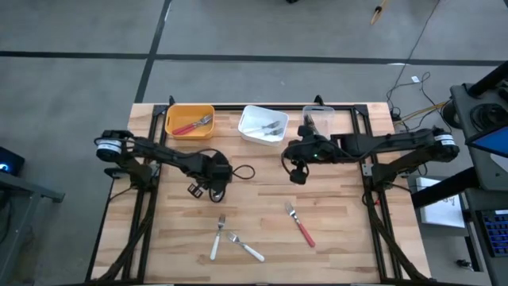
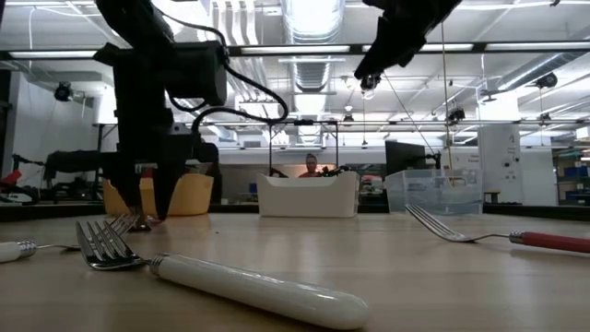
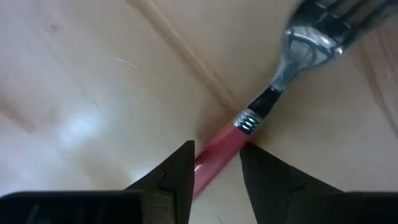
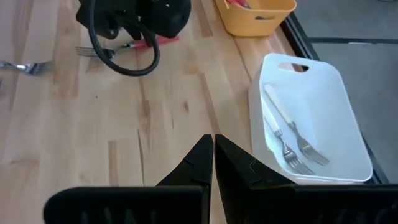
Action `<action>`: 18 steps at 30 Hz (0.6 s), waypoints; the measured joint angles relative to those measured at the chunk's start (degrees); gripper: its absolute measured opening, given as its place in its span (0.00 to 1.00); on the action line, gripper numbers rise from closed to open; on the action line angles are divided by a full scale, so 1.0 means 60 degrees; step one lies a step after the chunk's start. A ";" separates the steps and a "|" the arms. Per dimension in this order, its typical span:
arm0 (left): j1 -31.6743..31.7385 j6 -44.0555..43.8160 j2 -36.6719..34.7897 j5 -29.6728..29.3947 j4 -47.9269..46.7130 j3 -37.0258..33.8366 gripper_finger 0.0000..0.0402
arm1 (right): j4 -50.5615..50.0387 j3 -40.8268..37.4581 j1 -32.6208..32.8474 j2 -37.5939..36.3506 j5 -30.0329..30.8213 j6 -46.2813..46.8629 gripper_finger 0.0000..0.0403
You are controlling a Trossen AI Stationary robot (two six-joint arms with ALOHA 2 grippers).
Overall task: Sort silverware by color (type)
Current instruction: Put the pink fork into the yellow bin
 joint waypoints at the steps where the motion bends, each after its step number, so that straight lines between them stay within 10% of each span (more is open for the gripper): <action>1: 0.0000 0.0004 0.0066 -0.0003 0.0047 -0.0009 0.28 | 0.0091 -0.0104 0.0000 0.0009 0.0001 0.0031 0.02; 11: 0.0167 -0.1452 0.0449 0.0445 -0.0029 0.0257 0.27 | 0.0981 -0.0996 0.0000 0.0011 0.0004 0.0043 0.02; 18: 0.0306 -0.2102 0.0446 0.0671 0.0040 0.0133 0.09 | 0.1496 -0.1308 0.0000 0.0011 0.0000 -0.0022 0.02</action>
